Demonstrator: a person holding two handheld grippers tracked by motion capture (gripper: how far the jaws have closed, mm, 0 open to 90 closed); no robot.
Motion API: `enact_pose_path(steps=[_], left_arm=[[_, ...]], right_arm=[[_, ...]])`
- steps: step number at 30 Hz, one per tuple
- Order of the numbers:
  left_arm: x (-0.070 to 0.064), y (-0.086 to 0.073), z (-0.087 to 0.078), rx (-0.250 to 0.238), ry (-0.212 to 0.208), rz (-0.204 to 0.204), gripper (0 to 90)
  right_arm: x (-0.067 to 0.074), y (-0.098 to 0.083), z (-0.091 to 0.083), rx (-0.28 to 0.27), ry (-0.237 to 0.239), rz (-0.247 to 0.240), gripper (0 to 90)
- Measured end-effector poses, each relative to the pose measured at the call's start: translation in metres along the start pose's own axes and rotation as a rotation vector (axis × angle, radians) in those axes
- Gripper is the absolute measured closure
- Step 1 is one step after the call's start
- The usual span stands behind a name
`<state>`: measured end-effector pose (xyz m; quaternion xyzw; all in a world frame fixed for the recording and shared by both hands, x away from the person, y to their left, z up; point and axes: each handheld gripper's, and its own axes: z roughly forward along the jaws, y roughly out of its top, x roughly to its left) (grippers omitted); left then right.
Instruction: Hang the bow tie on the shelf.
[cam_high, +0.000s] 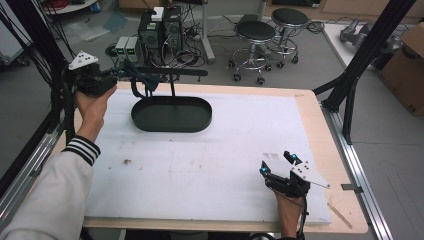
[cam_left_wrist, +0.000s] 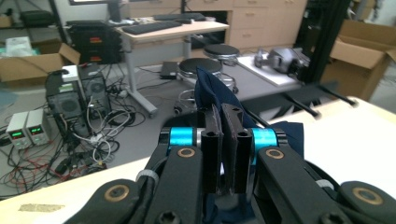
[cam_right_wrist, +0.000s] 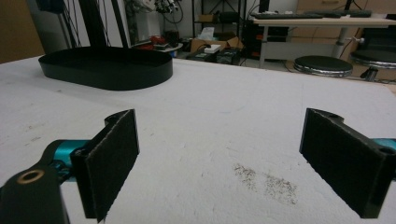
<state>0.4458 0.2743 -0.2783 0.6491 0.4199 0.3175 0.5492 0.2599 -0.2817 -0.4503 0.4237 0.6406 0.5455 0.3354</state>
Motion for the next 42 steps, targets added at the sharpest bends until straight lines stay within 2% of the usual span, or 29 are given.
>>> enact_pose_path(steps=[3,8,11,15,16,18,21,25,27,29,32,35,36,37,38,39,42], left_arm=[[0.002,0.004,0.004,-0.007,0.02,0.016,86.3],[0.01,0.008,0.01,-0.027,0.048,-0.008,86.3],[0.012,0.009,0.011,-0.024,0.058,-0.004,86.3],[0.02,0.004,0.014,-0.013,0.088,-0.023,86.3],[0.021,0.004,0.015,-0.008,0.095,-0.015,86.3],[0.022,0.002,0.016,-0.013,0.095,-0.022,86.3],[0.021,-0.002,0.019,0.006,0.102,-0.003,86.3],[0.022,-0.007,0.023,0.034,0.105,-0.013,86.2],[0.021,-0.009,0.023,0.033,0.111,0.01,86.1],[0.023,-0.012,0.022,0.04,0.115,0.006,85.7],[0.029,-0.024,0.021,0.056,0.128,-0.032,84.8],[0.03,-0.029,0.02,0.073,0.136,-0.034,83.9],[0.033,-0.034,0.02,0.076,0.136,-0.053,82.1],[0.033,-0.034,0.02,0.076,0.136,-0.053,78.2],[0.034,-0.035,0.019,0.076,0.136,-0.062,78.2],[0.034,-0.036,0.019,0.08,0.135,-0.064,70.6],[0.034,-0.039,0.018,0.079,0.132,-0.064,68.1]], right_arm=[[0.0,0.0,0.0,-0.001,0.001,0.0,10.8],[0.001,0.0,0.0,0.003,-0.001,-0.002,10.8],[0.0,0.0,0.0,0.0,-0.003,-0.006,10.8],[0.0,0.0,0.0,-0.001,-0.001,-0.004,10.8],[0.0,0.0,0.0,-0.001,-0.001,-0.004,10.8],[0.0,0.0,0.0,0.0,-0.001,-0.003,10.8],[0.0,0.0,0.0,0.004,0.0,0.001,10.8],[0.0,0.0,0.0,0.001,0.0,-0.002,10.8],[0.0,0.0,0.0,0.0,0.0,-0.004,10.8],[0.0,0.0,0.0,0.001,0.002,0.0,10.8],[0.0,0.0,0.0,0.0,0.001,-0.003,10.8],[0.0,0.0,0.0,0.001,0.001,-0.003,10.8],[0.0,0.0,0.0,0.002,0.001,0.0,10.8],[0.0,0.0,0.0,0.002,0.002,0.0,10.8],[0.0,0.0,0.0,0.002,0.002,0.0,10.8],[0.001,0.0,0.0,0.004,-0.001,0.0,10.8],[0.001,0.0,0.0,0.005,0.0,-0.002,10.8]])
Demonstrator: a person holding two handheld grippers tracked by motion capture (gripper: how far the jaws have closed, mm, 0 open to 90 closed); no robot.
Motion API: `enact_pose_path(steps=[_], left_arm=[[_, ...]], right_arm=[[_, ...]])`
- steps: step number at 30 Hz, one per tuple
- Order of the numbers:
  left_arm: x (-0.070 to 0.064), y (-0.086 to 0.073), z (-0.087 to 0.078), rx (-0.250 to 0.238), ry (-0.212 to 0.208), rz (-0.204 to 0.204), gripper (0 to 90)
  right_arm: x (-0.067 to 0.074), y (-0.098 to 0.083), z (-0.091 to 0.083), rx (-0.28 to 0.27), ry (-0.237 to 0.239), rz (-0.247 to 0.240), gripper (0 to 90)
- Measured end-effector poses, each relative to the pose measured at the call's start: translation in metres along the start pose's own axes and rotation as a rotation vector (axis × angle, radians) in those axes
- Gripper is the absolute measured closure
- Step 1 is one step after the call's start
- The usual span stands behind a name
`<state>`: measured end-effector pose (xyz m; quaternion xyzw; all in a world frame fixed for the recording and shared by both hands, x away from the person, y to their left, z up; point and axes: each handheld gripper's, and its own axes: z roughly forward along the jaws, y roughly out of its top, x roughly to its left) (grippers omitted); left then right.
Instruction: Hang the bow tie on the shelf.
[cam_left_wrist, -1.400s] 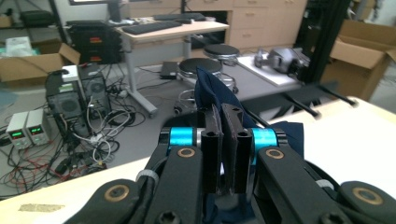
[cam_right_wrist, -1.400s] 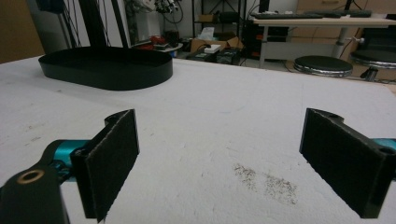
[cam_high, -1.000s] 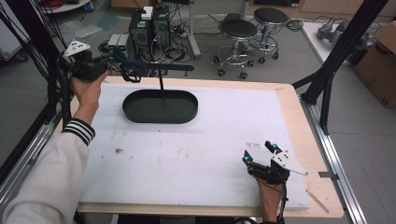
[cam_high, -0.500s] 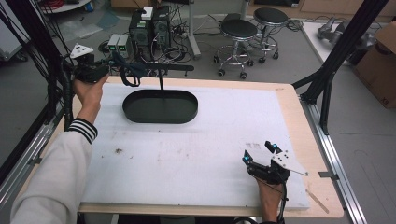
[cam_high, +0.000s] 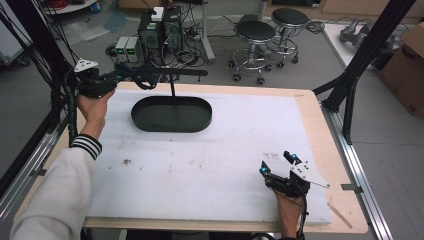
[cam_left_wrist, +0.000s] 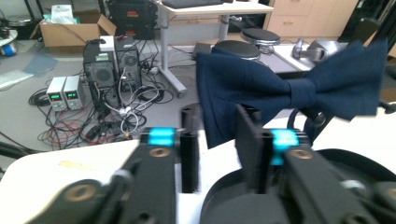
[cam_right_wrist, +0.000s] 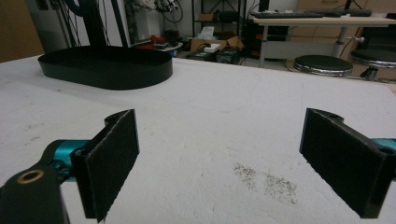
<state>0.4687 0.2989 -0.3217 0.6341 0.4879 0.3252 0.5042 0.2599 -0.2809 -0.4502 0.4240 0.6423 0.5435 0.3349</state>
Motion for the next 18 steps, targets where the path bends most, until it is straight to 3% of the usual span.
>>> enact_pose_path(steps=[3,11,13,15,18], left_arm=[[0.0,-0.001,-0.001,-0.006,-0.017,0.0,60.6],[-0.004,0.001,-0.004,-0.013,-0.034,0.015,57.1],[-0.007,0.001,-0.008,-0.015,-0.053,0.026,46.9],[-0.011,0.0,-0.014,-0.032,-0.072,0.035,42.4],[-0.014,-0.002,-0.02,-0.027,-0.072,0.056,32.5]], right_arm=[[0.0,0.0,0.0,0.0,-0.001,-0.003,10.8],[0.0,0.0,0.0,-0.001,0.0,-0.002,10.8],[0.0,0.0,0.0,-0.005,0.001,-0.001,10.8],[-0.001,0.0,0.0,-0.008,0.003,0.0,10.8],[-0.001,0.0,-0.001,-0.012,0.006,0.0,10.8]])
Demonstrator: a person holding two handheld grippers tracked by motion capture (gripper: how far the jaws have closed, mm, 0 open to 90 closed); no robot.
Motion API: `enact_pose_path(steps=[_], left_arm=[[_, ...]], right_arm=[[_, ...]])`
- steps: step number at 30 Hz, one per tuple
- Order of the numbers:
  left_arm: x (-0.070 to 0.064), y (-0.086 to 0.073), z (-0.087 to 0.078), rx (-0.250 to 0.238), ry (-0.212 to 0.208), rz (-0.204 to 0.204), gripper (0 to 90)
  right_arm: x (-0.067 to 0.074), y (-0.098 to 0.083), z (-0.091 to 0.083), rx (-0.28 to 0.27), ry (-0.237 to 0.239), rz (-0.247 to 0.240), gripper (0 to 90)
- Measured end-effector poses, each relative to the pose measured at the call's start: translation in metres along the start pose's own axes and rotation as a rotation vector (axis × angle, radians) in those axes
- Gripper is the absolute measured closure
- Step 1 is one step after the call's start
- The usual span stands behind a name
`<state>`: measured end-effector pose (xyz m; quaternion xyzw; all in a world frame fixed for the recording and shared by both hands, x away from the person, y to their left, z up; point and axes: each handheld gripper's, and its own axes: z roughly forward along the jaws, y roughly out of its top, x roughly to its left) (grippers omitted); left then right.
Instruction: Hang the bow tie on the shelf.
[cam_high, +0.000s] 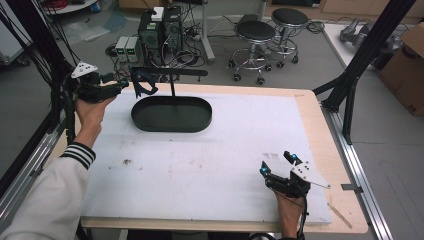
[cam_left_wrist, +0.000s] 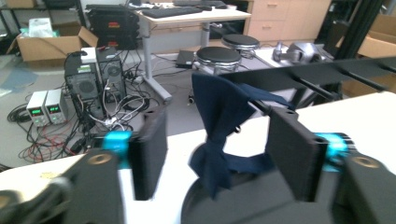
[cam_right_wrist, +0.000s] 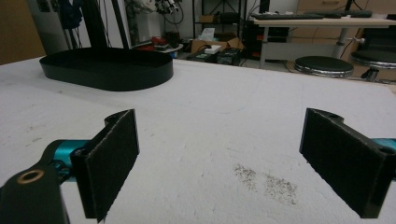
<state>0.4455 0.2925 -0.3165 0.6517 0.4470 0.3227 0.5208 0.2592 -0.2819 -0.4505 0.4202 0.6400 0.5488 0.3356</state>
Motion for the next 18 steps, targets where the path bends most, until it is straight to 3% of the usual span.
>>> enact_pose_path(steps=[4,5,7,13,14,15,16,17,18], left_arm=[[-0.005,-0.007,-0.017,-0.003,-0.058,0.023,26.1],[-0.01,-0.014,-0.03,-0.033,-0.081,0.068,26.2],[-0.015,-0.021,-0.042,-0.052,-0.1,0.103,26.1],[-0.028,-0.045,-0.07,-0.079,-0.162,0.097,26.1],[-0.034,-0.058,-0.079,-0.079,-0.186,0.091,26.1],[-0.034,-0.058,-0.079,-0.079,-0.186,0.091,26.1],[-0.038,-0.068,-0.085,-0.082,-0.197,0.094,26.2],[-0.044,-0.085,-0.092,-0.094,-0.203,0.12,26.2],[-0.044,-0.085,-0.092,-0.094,-0.203,0.12,26.7]], right_arm=[[0.0,0.0,-0.001,-0.004,0.005,0.004,10.8],[-0.001,0.0,-0.001,-0.008,0.007,0.005,10.8],[-0.001,0.0,-0.001,-0.009,0.008,0.008,10.8],[-0.001,0.0,-0.001,-0.011,0.007,-0.003,10.8],[-0.001,0.0,-0.001,-0.012,0.005,0.004,10.8],[-0.001,0.0,-0.001,-0.013,0.006,0.006,10.8],[-0.001,0.0,-0.001,-0.014,0.006,0.008,10.8],[-0.001,0.0,-0.002,-0.015,0.007,0.008,10.8],[-0.001,-0.001,-0.002,-0.016,0.007,0.005,10.8]])
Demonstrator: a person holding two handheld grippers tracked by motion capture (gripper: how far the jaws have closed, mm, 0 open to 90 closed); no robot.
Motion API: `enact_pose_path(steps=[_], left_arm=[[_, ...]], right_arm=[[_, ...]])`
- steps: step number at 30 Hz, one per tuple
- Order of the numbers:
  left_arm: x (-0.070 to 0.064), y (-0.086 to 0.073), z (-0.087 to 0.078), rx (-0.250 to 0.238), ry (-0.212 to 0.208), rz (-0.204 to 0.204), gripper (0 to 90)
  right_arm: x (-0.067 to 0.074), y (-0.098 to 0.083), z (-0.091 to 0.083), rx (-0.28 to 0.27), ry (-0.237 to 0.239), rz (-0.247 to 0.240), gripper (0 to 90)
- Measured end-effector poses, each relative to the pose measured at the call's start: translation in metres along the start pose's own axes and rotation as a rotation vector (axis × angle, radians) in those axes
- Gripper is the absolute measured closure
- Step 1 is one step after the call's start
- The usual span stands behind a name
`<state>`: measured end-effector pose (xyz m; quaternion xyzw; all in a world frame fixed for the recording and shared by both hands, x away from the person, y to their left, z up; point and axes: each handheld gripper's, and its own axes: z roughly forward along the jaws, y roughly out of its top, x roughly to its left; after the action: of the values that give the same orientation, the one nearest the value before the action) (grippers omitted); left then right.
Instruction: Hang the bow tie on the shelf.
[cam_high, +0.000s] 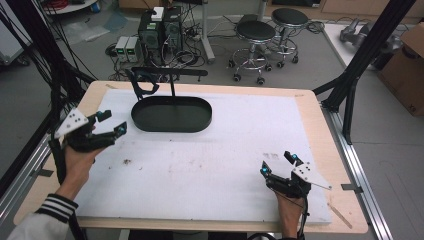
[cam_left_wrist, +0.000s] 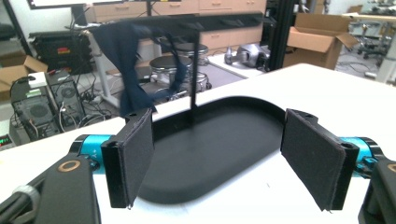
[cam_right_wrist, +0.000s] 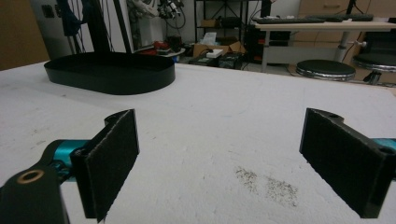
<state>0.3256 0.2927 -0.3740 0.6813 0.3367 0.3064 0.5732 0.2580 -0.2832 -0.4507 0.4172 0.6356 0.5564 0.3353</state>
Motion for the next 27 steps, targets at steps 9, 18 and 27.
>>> enact_pose_path(steps=[9,18,27], left_arm=[[-0.027,-0.059,-0.021,-0.062,-0.055,-0.016,26.6],[-0.034,-0.084,-0.039,-0.14,-0.052,-0.054,24.2],[-0.033,-0.085,-0.039,-0.142,-0.062,-0.063,23.6]], right_arm=[[0.0,0.0,0.0,-0.008,-0.003,0.006,10.8],[0.0,-0.001,-0.003,-0.032,-0.01,-0.004,10.8],[0.001,-0.001,-0.003,-0.035,-0.009,0.004,10.8]])
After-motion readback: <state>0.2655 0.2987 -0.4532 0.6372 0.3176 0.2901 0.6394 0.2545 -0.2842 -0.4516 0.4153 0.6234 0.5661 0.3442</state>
